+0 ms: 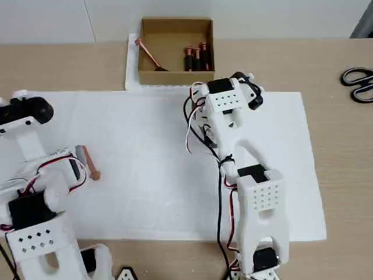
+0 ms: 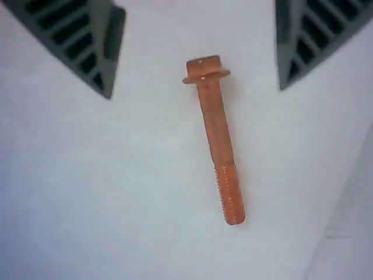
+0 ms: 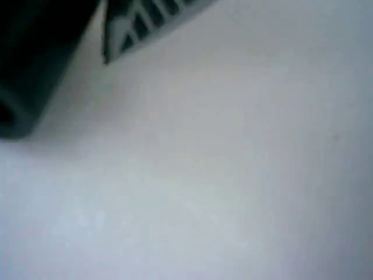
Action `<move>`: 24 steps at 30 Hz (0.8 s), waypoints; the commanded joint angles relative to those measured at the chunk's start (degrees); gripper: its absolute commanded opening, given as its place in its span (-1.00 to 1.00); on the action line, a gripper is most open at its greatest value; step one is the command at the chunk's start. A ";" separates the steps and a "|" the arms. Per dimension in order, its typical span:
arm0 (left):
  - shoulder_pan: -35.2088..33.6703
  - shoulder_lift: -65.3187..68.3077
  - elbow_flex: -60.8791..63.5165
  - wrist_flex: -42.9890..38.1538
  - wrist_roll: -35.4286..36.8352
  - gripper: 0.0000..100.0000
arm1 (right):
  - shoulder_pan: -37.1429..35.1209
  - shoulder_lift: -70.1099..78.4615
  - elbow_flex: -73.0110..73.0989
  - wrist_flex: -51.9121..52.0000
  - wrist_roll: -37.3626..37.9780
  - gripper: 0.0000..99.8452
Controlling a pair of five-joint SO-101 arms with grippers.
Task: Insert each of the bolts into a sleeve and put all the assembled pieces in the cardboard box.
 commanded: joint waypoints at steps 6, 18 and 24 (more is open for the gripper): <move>0.00 -0.88 -0.13 0.09 0.18 -0.65 | -0.31 -0.48 -0.26 0.04 3.78 -0.78; 0.00 -0.88 -0.13 0.09 0.18 -0.65 | 0.31 -1.19 -0.35 2.95 23.38 -0.99; 0.00 -0.88 -0.13 0.09 0.18 -0.65 | 3.30 -8.40 -0.35 4.53 35.78 -0.99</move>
